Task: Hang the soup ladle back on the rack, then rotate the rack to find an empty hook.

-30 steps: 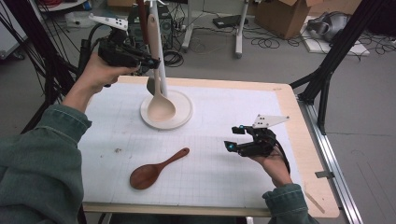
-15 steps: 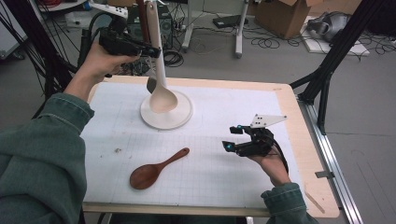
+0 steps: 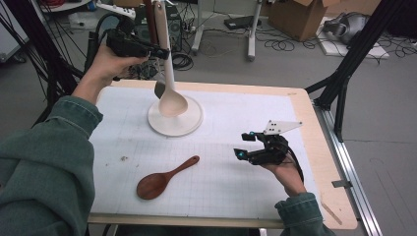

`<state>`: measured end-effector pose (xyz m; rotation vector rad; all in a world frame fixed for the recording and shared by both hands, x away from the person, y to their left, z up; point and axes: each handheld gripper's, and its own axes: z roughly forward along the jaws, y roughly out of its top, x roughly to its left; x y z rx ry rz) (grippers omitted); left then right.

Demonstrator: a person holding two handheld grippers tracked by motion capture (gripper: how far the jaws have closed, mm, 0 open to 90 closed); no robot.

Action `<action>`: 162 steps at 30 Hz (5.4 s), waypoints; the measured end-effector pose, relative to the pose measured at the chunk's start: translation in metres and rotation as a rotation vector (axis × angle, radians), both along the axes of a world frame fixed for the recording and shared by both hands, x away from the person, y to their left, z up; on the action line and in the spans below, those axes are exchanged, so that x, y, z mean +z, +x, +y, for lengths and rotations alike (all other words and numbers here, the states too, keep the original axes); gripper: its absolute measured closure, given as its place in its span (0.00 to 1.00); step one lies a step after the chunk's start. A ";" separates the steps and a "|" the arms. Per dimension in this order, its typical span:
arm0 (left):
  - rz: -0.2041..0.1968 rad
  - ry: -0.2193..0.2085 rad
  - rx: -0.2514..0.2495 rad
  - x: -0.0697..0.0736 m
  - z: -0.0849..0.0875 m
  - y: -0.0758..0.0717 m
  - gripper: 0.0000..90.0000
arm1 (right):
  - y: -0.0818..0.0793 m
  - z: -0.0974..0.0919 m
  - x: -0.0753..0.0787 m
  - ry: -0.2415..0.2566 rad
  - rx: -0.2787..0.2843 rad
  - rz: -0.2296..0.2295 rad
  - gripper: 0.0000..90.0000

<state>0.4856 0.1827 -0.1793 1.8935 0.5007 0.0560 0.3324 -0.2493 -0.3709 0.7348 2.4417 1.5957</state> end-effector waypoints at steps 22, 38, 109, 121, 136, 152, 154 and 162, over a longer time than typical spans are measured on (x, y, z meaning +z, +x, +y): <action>0.039 -0.028 0.030 -0.005 0.004 0.006 0.84 | -0.001 0.005 0.000 0.000 0.031 -0.005 0.32; 0.055 -0.071 0.076 -0.011 0.015 0.006 0.81 | -0.002 0.009 0.000 0.001 0.043 -0.002 0.32; -0.011 -0.066 0.096 -0.001 0.029 -0.025 0.78 | -0.001 0.009 0.002 0.014 0.031 -0.013 0.32; -0.041 -0.042 0.085 0.015 0.028 -0.034 0.86 | 0.000 0.004 0.006 0.020 0.015 -0.027 0.32; -0.081 -0.026 0.074 0.043 0.010 -0.044 0.96 | -0.003 -0.001 0.013 0.008 0.015 -0.031 0.32; -0.099 -0.025 0.095 0.064 -0.006 -0.041 0.96 | -0.005 -0.008 0.015 0.019 0.002 -0.042 0.31; -0.101 -0.030 0.099 0.068 -0.006 -0.039 0.96 | -0.005 -0.008 0.015 0.021 -0.002 -0.038 0.31; -0.106 -0.039 0.129 0.077 -0.011 -0.033 0.97 | -0.002 -0.005 0.017 0.021 0.002 -0.038 0.31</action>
